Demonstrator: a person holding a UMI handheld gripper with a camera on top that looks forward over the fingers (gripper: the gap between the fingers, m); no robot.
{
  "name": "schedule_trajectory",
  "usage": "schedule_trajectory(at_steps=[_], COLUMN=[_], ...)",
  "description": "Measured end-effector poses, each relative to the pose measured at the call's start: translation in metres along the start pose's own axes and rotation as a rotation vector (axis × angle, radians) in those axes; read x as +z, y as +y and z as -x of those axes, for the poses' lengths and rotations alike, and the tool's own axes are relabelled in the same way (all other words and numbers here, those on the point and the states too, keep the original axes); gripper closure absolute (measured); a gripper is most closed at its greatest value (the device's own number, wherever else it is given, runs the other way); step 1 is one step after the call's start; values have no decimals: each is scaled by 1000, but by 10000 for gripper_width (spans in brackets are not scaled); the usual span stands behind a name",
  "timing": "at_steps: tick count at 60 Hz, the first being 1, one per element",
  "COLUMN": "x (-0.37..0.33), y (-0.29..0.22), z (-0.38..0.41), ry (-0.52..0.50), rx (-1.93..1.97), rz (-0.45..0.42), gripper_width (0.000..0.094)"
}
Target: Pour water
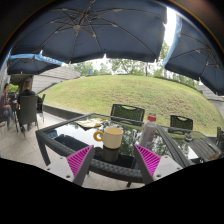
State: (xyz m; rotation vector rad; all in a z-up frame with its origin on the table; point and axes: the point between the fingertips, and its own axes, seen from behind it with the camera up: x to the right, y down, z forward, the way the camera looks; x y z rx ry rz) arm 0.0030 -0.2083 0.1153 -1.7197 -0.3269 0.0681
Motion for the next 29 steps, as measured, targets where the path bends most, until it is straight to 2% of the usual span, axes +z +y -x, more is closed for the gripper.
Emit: schedule_trajectory(at_steps=[10,17,29], x=[-15,-18,-16], y=[1,8,9], z=[3,16,8], ry=[26,-16,32], rx=[-36,-20,-4], rz=[-3,10,9], gripper_width=[97,95,98])
